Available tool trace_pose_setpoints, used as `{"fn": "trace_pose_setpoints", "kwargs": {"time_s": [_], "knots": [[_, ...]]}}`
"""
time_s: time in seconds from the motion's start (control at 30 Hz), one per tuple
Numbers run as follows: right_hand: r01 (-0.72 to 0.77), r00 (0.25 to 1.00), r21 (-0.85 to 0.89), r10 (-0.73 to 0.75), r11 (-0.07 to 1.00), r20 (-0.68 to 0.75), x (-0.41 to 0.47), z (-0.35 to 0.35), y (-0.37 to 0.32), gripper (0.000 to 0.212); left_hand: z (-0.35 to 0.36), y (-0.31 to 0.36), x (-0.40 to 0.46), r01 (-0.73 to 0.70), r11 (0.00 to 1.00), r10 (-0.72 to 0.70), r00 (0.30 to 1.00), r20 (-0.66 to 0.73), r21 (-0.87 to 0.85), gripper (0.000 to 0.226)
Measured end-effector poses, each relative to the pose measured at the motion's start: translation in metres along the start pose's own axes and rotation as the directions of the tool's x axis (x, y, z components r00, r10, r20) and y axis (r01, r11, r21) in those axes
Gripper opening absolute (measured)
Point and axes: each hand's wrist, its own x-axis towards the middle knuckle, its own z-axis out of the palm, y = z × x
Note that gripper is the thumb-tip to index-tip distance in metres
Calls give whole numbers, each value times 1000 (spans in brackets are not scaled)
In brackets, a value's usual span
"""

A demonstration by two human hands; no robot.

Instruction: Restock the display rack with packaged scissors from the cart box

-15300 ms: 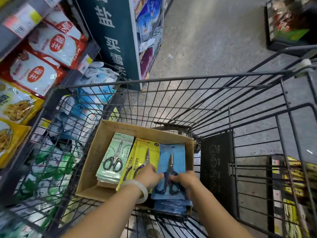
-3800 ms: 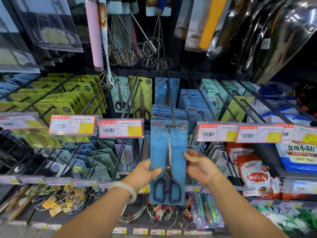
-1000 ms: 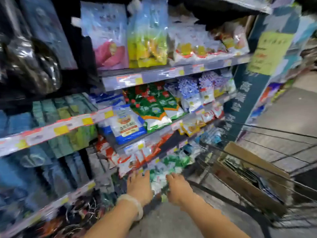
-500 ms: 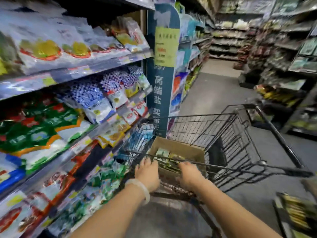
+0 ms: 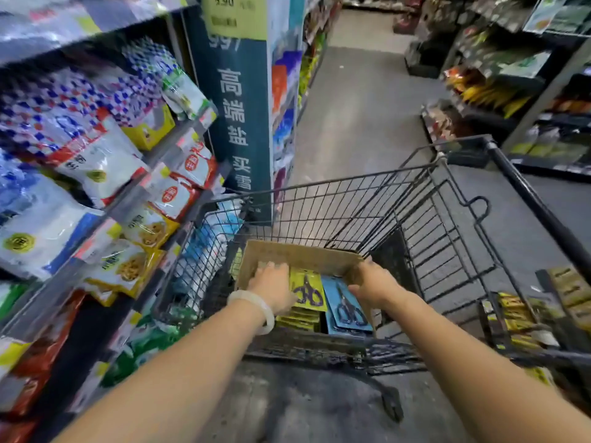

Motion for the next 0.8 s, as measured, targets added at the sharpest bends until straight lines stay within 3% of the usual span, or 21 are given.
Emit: {"fn": "trace_pose_setpoints", "kwargs": {"time_s": [0.33, 0.53, 0.67, 0.8], "knots": [[-184, 946, 87, 152, 979, 288, 101, 59, 60, 48, 59, 32, 103, 59, 994, -26, 950, 311, -97, 68], [-199, 888, 44, 161, 979, 430, 150, 107, 72, 34, 96, 58, 150, 119, 976, -45, 927, 372, -181, 54], [-269, 873, 78, 209, 960, 441, 170, 123, 78, 50, 113, 73, 175, 163, 961, -57, 907, 418, -223, 58], [-400, 836, 235, 248, 886, 489, 182, 137, 84, 59, 128, 81, 197, 316, 905, -149, 863, 482, -285, 57]]}}
